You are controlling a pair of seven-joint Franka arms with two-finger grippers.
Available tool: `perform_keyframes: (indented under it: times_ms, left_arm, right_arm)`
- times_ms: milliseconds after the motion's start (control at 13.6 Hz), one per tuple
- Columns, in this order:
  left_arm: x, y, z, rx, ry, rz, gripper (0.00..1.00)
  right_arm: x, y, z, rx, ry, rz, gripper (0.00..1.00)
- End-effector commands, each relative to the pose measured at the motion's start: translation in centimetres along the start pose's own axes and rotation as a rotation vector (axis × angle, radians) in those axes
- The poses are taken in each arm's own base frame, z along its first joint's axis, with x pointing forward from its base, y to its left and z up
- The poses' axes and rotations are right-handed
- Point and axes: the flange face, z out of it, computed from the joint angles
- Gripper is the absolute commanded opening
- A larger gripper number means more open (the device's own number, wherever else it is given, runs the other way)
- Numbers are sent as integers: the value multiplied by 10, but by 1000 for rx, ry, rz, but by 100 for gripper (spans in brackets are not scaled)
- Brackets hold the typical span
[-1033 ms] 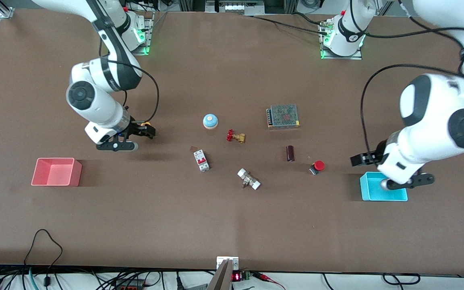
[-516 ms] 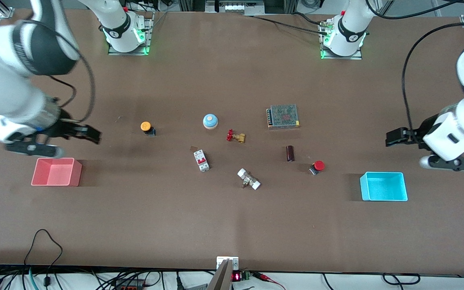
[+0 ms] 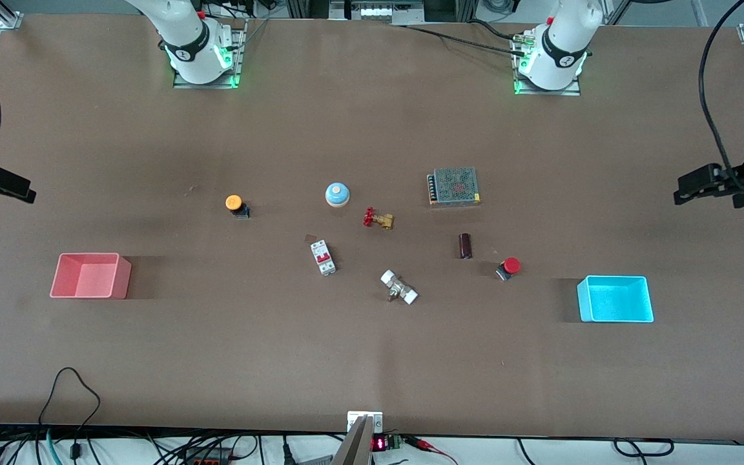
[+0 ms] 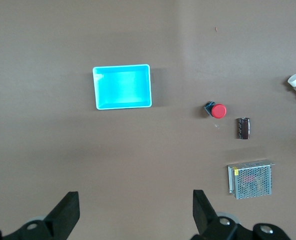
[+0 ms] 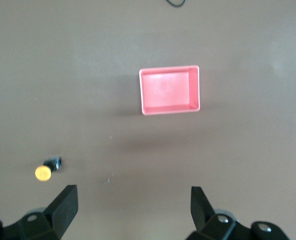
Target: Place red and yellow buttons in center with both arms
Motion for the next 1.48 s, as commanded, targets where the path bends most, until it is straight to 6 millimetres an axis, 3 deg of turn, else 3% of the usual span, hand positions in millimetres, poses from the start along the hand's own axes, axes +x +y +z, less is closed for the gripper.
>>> perform_keyframes:
  times_ms: [0,221,590,1402]
  left_arm:
    - [-31,-3,-14,8,48,17,100]
    - [-42,-1,-7,4,73,17,100]
    - [-38,9,-4,14,57,9,100]
    - [-42,11,-4,15,33,11,100]
  right_arm:
    - [-22,-17,-10,24,-17,-1,100]
    - [-25,-29,-13,25,-8,-24,100]
    - [-25,-30,-15,27,-6,-38,100]
    - [-21,-28,-17,39,19,-27,100]
